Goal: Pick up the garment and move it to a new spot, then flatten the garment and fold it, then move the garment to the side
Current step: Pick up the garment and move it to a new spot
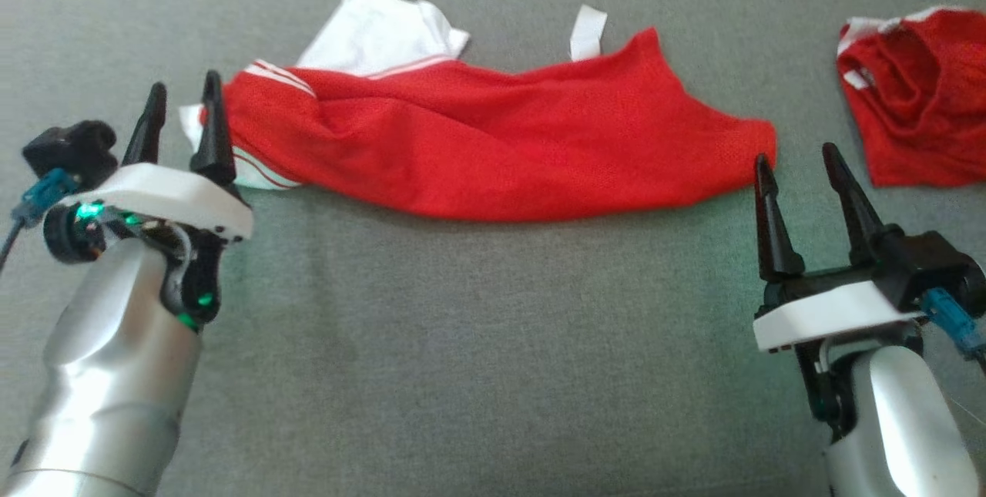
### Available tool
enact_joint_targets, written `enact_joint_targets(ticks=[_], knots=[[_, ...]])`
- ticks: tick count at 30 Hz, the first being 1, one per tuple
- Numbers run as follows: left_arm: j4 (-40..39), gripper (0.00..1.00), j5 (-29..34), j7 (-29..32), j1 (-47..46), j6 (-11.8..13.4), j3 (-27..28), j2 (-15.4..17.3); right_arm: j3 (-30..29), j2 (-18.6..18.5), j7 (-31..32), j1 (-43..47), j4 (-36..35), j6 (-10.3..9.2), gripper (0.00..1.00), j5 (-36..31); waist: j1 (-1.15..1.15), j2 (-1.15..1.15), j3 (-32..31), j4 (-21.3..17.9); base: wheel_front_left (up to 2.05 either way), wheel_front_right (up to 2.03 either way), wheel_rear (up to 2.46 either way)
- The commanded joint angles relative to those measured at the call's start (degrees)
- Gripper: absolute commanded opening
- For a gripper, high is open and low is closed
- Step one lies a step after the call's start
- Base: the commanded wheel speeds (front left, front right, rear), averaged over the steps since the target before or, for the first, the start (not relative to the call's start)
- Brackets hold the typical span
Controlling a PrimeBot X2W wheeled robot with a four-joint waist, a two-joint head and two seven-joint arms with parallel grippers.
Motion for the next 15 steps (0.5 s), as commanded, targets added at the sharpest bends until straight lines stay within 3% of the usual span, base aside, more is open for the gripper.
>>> enact_joint_targets(ticks=[1, 8, 15], knots=[[-2.0, 1.00, 0.5, -0.8, -2.2, -0.1, 1.4, 2.5, 0.9, -0.1, -0.2, -1.5, -1.6, -0.04, 1.00, -0.4, 0.00, 0.00, -1.7, 1.0, 0.00, 0.00, 0.00], [-8.1, 1.00, 3.0, -3.5, 5.2, 0.6, -1.8, 1.8, -0.6, -0.1, 0.5, 0.6, -0.7, -0.04, 1.00, -0.9, 0.00, 0.00, -7.5, 3.9, 0.00, 0.00, 0.00], [-16.8, 1.00, 2.2, -5.6, 18.1, 5.3, -0.8, 1.2, -0.7, -0.1, 0.7, 4.5, -0.3, -0.04, 1.00, 0.1, 0.00, 0.00, -11.5, 6.0, 0.00, 0.00, 0.00]])
